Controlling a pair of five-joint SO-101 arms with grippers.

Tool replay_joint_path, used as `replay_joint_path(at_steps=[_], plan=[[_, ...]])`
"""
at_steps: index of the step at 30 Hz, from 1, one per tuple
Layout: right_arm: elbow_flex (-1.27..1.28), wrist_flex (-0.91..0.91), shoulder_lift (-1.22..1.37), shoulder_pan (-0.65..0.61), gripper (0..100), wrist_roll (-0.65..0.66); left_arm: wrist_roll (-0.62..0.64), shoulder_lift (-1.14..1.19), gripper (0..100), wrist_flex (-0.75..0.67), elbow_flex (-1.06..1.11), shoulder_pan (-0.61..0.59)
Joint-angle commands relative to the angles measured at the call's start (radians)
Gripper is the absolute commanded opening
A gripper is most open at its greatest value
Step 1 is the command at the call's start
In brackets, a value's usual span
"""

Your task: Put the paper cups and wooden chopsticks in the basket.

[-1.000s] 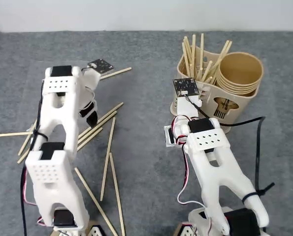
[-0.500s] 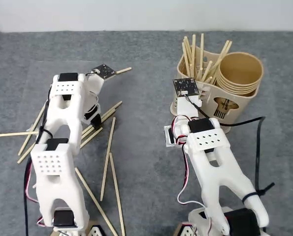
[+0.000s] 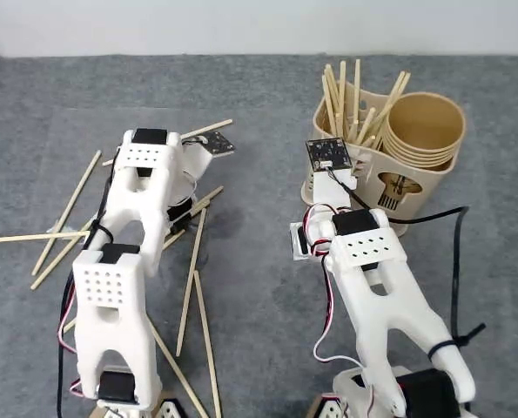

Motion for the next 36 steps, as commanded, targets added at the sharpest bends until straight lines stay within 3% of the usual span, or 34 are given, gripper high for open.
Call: replay_joint_path(at_steps=[1,11,25,29,36], plan=[[-0.005,0.012,-0.044,0.012,10.7,0.011,0.014,-0.078,1,0.069,-0.045,0.026],[-0.005,0.015,-0.061,0.012,10.4,0.011,0.041,-0.267,1,0.129,-0.090,0.018],[-0.003,0.278,-0.394,0.050,10.4,0.012,0.147,-0.727,1,0.120,-0.096,0.051],[-0.003,0.278,-0.367,0.108,10.4,0.011,0.244,-0.838,1,0.044,-0.096,0.115],[0.018,0.271,-0.331,0.139,10.3,0.011,0.479,-0.921,1,-0.207,-0.094,0.201]])
